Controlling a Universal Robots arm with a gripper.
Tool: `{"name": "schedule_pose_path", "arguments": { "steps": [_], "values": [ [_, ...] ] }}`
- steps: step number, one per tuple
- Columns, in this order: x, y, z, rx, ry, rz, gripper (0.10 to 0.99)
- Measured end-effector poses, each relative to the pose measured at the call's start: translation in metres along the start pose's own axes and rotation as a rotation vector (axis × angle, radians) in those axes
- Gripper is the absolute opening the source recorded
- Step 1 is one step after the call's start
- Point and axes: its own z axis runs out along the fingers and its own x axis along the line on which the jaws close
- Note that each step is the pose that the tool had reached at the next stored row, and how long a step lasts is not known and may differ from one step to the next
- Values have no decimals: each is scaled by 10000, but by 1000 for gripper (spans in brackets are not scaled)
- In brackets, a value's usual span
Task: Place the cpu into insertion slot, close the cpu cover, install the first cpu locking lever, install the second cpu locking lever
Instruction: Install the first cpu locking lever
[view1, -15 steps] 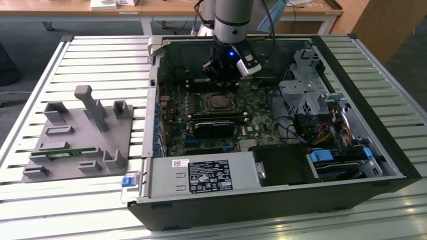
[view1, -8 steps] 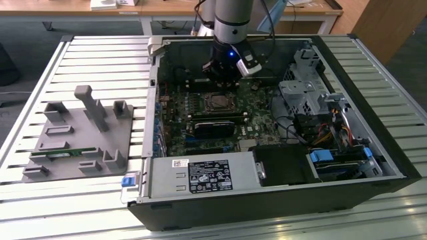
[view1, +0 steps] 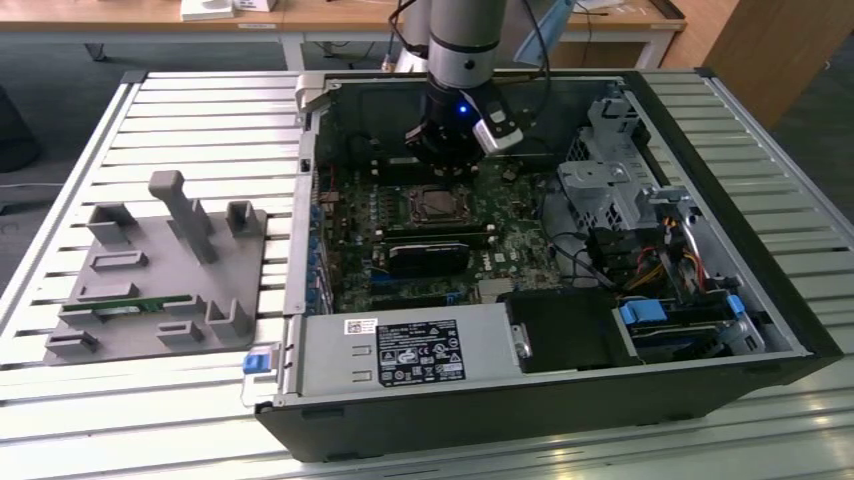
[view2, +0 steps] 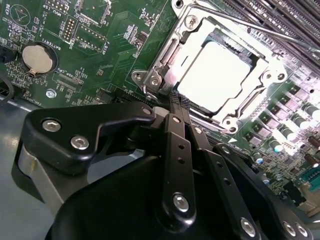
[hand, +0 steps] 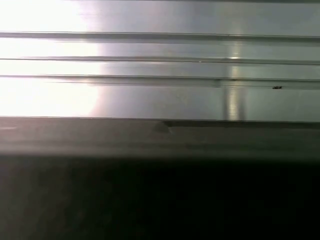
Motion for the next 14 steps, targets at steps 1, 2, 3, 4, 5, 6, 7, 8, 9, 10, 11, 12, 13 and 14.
{"name": "schedule_pose_path", "arguments": {
  "steps": [1, 2, 3, 4, 5, 6, 7, 8, 9, 10, 11, 12, 13, 14],
  "values": [
    [-1, 0, 2, -25, 0, -2, 106],
    [-2, 1, 4, -65, -1, -4, 106],
    [-2, 0, 5, -109, 0, -8, 106],
    [-3, 1, 6, -156, -1, -12, 106],
    [-4, 2, 7, -198, -4, -16, 106],
    [-5, 2, 8, -236, -4, -18, 106],
    [-5, 1, 7, -275, -3, -23, 106],
    [-5, 1, 7, -292, -3, -25, 106],
    [-5, 2, 3, -299, -6, -24, 106],
    [-5, 3, -7, -305, -8, -25, 106],
    [-5, 2, -21, -300, -5, -25, 106],
    [-4, 1, -39, -292, -1, -25, 106],
    [-4, 1, -55, -295, -3, -26, 106],
    [-4, 1, -74, -293, -2, -25, 106]
  ]
}}
